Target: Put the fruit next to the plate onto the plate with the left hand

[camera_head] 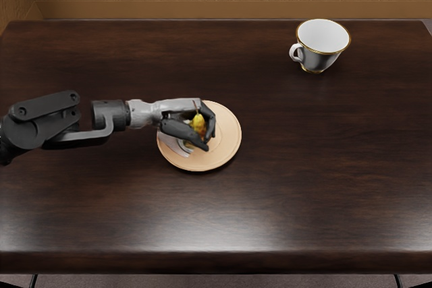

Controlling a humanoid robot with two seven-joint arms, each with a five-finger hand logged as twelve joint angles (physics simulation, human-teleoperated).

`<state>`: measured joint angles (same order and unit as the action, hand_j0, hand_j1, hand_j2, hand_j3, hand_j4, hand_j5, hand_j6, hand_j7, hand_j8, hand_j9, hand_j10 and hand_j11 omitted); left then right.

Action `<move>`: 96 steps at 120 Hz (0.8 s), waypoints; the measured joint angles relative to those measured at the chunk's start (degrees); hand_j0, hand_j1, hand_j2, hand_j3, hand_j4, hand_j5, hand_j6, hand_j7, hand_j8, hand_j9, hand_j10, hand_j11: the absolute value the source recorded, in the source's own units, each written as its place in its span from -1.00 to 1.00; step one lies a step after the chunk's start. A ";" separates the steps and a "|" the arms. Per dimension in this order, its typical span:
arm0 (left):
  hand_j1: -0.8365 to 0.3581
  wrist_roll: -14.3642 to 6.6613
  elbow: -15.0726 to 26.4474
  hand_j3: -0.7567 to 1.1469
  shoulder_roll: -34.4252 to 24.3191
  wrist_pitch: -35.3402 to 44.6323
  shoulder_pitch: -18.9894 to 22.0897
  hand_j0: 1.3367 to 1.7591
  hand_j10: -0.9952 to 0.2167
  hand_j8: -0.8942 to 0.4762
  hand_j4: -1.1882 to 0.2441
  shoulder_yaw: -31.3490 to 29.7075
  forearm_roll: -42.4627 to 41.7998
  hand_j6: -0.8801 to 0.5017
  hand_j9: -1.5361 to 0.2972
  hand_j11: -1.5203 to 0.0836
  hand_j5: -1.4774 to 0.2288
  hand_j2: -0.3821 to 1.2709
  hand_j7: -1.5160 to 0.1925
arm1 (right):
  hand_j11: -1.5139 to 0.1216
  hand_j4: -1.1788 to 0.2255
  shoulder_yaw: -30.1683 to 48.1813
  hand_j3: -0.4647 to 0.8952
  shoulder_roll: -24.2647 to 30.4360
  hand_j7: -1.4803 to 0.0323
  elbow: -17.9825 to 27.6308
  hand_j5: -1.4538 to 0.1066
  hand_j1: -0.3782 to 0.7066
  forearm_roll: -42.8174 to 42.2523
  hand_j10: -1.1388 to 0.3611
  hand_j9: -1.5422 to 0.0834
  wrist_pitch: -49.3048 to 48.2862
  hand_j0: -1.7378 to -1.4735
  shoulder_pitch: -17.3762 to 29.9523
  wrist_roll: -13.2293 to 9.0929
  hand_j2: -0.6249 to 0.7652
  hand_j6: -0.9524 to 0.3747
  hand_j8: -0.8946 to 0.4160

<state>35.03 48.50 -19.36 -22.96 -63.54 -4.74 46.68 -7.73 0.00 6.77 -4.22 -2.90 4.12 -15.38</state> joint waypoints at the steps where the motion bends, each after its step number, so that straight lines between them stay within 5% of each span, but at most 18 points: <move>1: -0.58 0.00 -0.17 -0.21 0.01 0.04 0.00 0.50 0.23 -0.18 -0.57 -0.02 0.04 -0.87 -0.57 -0.54 -0.58 0.02 -0.53 | 0.85 0.68 0.00 -0.32 0.00 0.96 0.00 0.86 -0.95 0.00 0.52 0.90 0.00 -0.40 0.00 0.00 -0.10 0.44 0.37; 30: -0.51 0.00 -2.07 -0.21 0.03 0.37 0.35 0.52 0.21 -0.26 -0.46 -0.21 0.58 -0.84 -0.44 -0.40 -0.46 -0.10 -0.41 | 0.85 0.68 0.00 -0.32 0.00 0.96 0.00 0.86 -0.95 0.00 0.52 0.90 0.00 -0.40 0.00 0.00 -0.10 0.44 0.37; 65: 0.36 -0.03 -2.05 -0.21 -0.84 -0.05 0.14 0.52 0.32 -0.03 0.20 0.82 -0.81 -0.19 0.22 0.37 0.25 -0.39 0.29 | 0.85 0.68 0.00 -0.32 0.00 0.96 0.00 0.86 -0.95 0.00 0.52 0.90 0.00 -0.40 0.07 0.00 -0.10 0.44 0.37; 96: 0.72 -0.03 -1.94 -0.21 -5.88 -0.25 -0.21 0.52 0.47 0.14 0.46 2.11 -1.78 0.07 0.48 0.67 0.52 -0.48 0.57 | 0.85 0.68 0.00 -0.32 0.00 0.96 0.00 0.86 -0.95 -0.04 0.52 0.90 -0.01 -0.40 0.09 0.00 -0.10 0.43 0.36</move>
<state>35.00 46.55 -25.24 -23.21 -63.75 -2.63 44.91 -7.73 0.00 6.77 -4.27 -2.91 4.21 -15.38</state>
